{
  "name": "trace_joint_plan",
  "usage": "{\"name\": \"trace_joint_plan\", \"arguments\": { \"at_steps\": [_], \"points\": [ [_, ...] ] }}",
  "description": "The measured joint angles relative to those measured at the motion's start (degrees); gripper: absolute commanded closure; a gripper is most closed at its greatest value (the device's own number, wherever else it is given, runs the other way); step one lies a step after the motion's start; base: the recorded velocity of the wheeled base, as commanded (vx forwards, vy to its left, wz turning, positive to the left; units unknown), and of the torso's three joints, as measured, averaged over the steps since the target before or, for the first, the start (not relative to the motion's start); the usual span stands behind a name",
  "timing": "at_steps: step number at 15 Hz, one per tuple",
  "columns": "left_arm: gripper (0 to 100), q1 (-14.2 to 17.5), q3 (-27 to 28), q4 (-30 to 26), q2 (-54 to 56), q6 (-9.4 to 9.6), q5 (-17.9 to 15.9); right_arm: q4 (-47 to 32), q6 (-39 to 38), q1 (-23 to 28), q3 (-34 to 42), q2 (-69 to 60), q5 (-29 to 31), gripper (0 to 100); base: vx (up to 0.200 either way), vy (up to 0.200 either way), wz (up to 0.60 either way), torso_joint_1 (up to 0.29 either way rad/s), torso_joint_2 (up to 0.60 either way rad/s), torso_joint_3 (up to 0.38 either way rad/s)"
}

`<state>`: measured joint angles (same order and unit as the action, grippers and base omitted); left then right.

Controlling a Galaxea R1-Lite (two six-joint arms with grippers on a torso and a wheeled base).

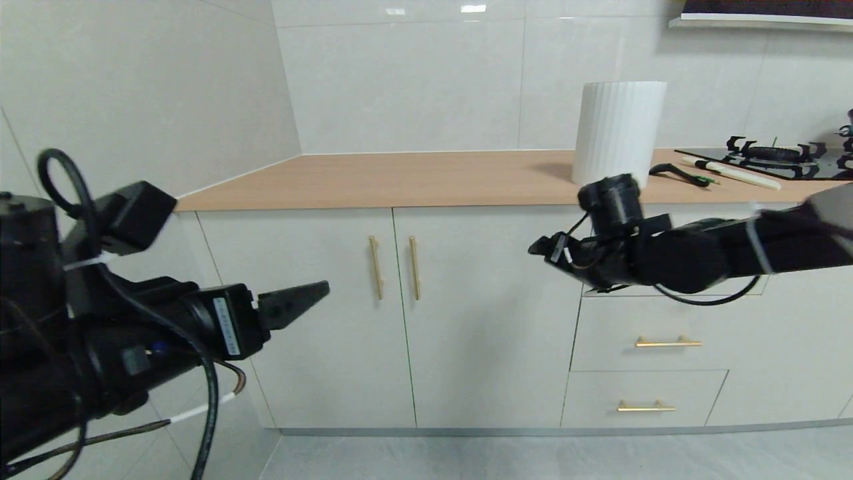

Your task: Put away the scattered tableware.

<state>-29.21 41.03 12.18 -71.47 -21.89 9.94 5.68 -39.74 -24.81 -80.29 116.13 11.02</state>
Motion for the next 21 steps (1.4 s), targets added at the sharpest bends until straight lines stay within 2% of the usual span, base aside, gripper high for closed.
{"name": "trace_joint_plan", "arguments": {
  "at_steps": [4, 7, 11, 14, 16, 18, 21],
  "points": [
    [0, 5.36, -0.05, 0.0, 9.76, -0.49, -0.46, 0.11, 9.94, 1.06, 16.48, -26.51, -0.95, 0, 0.0, 0.0, 0.0, 0.0, 0.0, 0.0],
    [0, 8.29, -2.45, -1.84, 18.62, 0.0, -0.48, 0.09, 19.66, 4.52, 28.15, -47.31, -1.45, 0, 0.0, 0.0, 0.0, 0.0, 0.0, 0.0],
    [0, 11.3, -4.49, -16.71, 35.69, 4.5, -0.55, -2.68, 27.34, 9.68, 39.25, -74.29, -1.69, 0, 0.0, 0.0, 0.0, 0.0, 0.0, 0.0],
    [0, 14.52, -4.9, -26.27, 49.7, 8.22, -0.61, -13.37, 31.12, 11.84, 44.22, -92.49, -1.26, 0, 0.0, 0.0, 0.0, 0.0, 0.0, 0.0],
    [0, 17.08, -5.01, -30.27, 57.5, 9.72, -0.41, -19.97, 32.94, 13.57, 46.23, -101.8, 0.85, 0, 0.0, 0.0, 0.0, 0.0, 0.0, 0.0],
    [0, 19.35, -5.36, -32.89, 62.46, 9.18, 3.41, -23.05, 34.13, 15.45, 48.04, -107.01, 7.89, 0, 0.0, 0.0, 0.0, 0.0, 0.0, 0.0],
    [0, 24.37, -6.89, -33.06, 65.3, 9.06, 3.69, -23.33, 35.5, 21.76, 51.49, -111.14, 7.23, 0, 0.0, 0.0, 0.0, 0.0, 0.0, 0.0]
  ]
}}
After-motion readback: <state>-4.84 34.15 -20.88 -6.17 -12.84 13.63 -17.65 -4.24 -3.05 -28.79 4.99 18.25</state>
